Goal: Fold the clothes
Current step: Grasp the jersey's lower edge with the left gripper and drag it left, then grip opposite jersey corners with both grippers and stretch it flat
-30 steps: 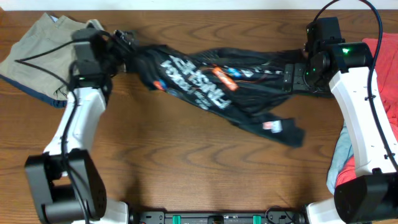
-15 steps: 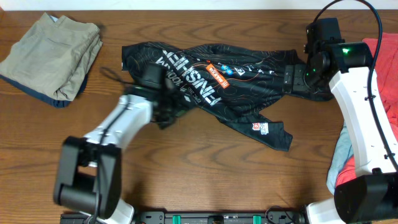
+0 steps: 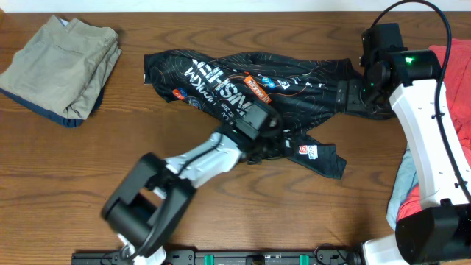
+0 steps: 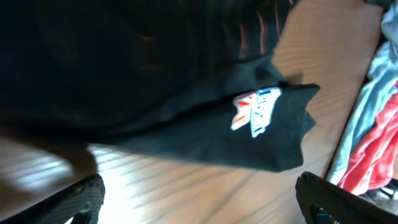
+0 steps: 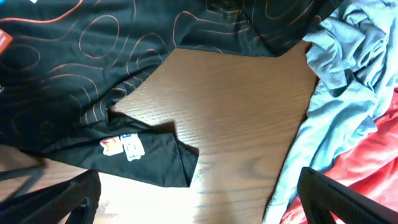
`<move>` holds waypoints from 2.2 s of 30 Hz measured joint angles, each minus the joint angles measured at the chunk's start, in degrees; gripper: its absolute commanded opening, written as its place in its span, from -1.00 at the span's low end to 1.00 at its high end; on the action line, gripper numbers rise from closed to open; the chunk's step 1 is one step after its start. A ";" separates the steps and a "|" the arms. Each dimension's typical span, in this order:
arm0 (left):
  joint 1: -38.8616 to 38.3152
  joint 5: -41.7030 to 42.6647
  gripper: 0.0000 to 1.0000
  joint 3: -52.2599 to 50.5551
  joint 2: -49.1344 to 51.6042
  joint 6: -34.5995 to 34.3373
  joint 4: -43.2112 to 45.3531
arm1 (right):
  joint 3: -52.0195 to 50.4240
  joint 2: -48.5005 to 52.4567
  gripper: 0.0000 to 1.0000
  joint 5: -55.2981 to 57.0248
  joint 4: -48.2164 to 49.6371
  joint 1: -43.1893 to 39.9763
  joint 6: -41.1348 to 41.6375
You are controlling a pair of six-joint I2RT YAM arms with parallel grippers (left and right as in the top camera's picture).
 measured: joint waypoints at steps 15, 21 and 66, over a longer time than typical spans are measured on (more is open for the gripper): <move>3.13 0.00 -0.88 1.01 2.19 -0.13 -14.05 | -0.02 0.00 0.99 1.31 -0.66 -1.68 0.00; 23.85 -3.85 -0.88 0.09 -9.05 9.70 -39.82 | -0.04 0.00 0.98 0.15 -2.58 -5.75 0.00; 50.31 -9.01 -0.87 0.00 -30.88 17.66 -57.75 | -27.15 -0.66 -0.98 -4.00 14.80 -17.40 5.18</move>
